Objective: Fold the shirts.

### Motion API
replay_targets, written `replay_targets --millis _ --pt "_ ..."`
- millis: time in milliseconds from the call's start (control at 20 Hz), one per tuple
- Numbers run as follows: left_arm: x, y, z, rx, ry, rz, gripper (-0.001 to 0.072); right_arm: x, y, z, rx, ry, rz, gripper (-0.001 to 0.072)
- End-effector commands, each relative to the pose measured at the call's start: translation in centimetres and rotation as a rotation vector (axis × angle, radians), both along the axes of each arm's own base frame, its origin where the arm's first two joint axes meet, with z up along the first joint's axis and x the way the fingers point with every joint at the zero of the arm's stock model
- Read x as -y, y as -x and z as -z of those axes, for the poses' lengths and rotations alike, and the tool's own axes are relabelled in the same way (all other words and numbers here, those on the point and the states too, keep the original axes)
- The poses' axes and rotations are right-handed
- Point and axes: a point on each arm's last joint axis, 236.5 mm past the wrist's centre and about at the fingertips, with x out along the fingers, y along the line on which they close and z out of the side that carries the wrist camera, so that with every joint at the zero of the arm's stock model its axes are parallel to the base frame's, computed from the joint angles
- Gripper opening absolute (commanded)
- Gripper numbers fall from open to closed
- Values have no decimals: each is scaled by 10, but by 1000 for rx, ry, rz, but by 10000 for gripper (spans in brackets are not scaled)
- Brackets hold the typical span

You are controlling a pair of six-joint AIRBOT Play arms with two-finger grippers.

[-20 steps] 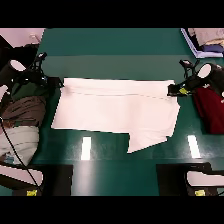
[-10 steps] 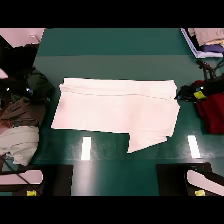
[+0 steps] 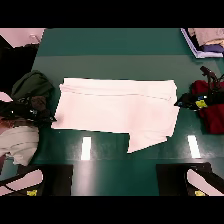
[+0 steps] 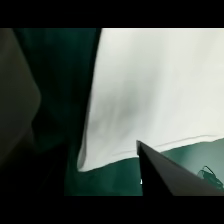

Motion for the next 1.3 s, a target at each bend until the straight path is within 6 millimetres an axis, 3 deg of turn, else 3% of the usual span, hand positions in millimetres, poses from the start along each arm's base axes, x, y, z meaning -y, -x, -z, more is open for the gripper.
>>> replay_targets --millis 0,200,250,300,350,450,600,650,700,750,1000,1250 --pt "0 10 10 -19 -7 -3 500 -7 0 -3 11 -33 0 360" --pt "16 14 15 -25 -10 49 498 -7 0 -3 8 -32 0 360" --pt "23 14 14 -25 -9 72 455 -8 2 -3 -1 -34 -5 360" --pt "28 14 12 -26 -4 88 214 -8 7 -2 -19 -36 -12 360" --pt "31 14 10 -26 0 99 22 -6 14 -1 -45 -39 -16 360" --pt "33 11 3 -22 8 109 21 1 28 1 -104 -53 -10 360" --pt "30 -3 -19 36 -4 118 21 32 60 12 -237 11 17 362" --pt "30 -9 -27 66 -6 115 21 38 71 15 -281 17 27 394" --pt "32 -13 -34 91 -1 110 21 36 80 20 -317 -12 34 480" --pt "35 -14 -37 102 8 105 21 28 91 29 -356 -51 36 499" --pt "39 -14 -39 102 28 100 22 -17 139 84 -511 -152 0 473" --pt "42 -13 -41 97 42 100 21 -38 143 117 -485 -95 -28 438"
